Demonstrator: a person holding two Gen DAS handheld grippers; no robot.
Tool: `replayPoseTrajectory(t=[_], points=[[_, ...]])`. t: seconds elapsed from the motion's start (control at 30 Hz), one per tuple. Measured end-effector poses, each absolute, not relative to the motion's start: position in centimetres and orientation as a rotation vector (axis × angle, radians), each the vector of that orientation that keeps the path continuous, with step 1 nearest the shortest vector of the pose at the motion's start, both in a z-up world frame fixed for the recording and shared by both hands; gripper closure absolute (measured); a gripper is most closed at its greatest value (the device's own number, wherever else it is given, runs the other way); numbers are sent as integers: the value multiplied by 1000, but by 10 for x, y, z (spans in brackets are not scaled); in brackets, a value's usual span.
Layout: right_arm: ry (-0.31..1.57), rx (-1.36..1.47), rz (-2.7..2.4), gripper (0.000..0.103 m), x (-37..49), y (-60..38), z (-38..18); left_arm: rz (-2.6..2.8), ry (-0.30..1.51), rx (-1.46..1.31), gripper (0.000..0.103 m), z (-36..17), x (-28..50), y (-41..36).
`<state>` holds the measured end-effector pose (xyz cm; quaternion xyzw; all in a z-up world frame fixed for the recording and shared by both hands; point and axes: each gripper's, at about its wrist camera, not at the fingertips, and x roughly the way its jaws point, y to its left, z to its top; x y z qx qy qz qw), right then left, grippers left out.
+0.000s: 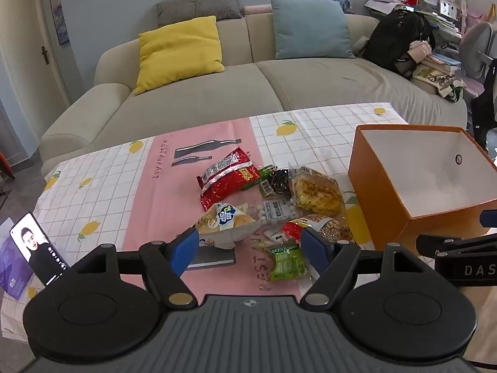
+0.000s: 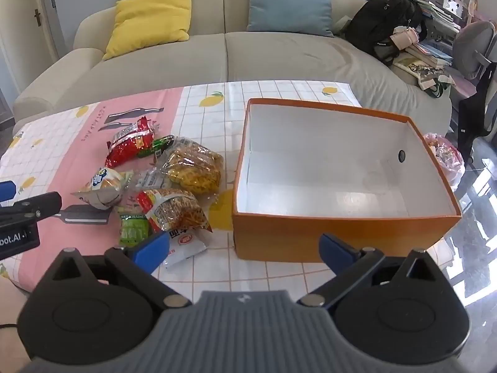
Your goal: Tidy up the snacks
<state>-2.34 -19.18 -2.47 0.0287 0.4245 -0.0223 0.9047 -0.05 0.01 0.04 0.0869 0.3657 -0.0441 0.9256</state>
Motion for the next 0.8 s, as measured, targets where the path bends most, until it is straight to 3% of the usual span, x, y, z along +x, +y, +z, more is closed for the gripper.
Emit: replayPoseTrajectory(t=[0.8], points=[[897,66,-34,3,-21,-189,-27,-94,780,156,17,-4,-3,-1]])
